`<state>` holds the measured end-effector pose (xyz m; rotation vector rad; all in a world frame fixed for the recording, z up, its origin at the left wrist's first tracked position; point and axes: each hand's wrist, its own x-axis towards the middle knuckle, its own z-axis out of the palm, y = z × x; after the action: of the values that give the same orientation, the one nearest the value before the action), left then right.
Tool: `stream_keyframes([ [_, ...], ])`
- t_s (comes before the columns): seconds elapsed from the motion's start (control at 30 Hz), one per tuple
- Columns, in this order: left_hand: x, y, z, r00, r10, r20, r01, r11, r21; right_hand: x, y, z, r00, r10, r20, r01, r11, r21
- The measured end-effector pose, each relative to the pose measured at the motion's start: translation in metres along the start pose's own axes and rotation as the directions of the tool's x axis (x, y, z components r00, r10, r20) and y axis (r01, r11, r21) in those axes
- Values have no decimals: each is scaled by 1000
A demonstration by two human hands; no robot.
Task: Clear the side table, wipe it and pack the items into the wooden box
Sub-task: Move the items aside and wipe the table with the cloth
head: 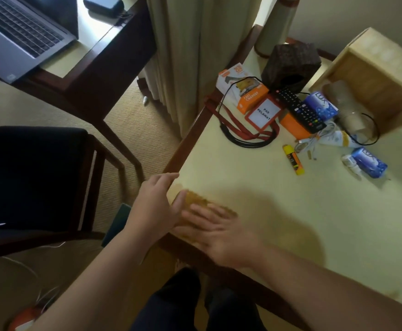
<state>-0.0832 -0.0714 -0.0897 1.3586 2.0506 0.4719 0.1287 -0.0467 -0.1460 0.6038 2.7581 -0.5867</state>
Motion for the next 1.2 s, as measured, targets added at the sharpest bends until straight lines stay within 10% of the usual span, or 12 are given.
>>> stream_keyframes([
  [0.17,13,23,36,994,93,57,-96,994,51,-49,97,-8,835,546,-70,-537,836,116],
  [0.33,23,62,87,992,117,39,-118,993,27,-27,72,1,629,775,-49,-748,622,231],
  [0.5,45,90,125,983,167,74,-172,982,77,-84,21,31,927,373,-32,-369,925,94],
  [0.63,49,86,152,980,192,57,-200,951,234,-165,59,55,901,411,-139,-409,912,45],
  [0.93,43,86,159,982,190,15,-183,919,349,-294,172,55,524,852,-3,-820,505,269],
  [1.2,43,85,162,976,215,-37,-191,924,331,-282,157,66,-83,994,66,-844,-105,526],
])
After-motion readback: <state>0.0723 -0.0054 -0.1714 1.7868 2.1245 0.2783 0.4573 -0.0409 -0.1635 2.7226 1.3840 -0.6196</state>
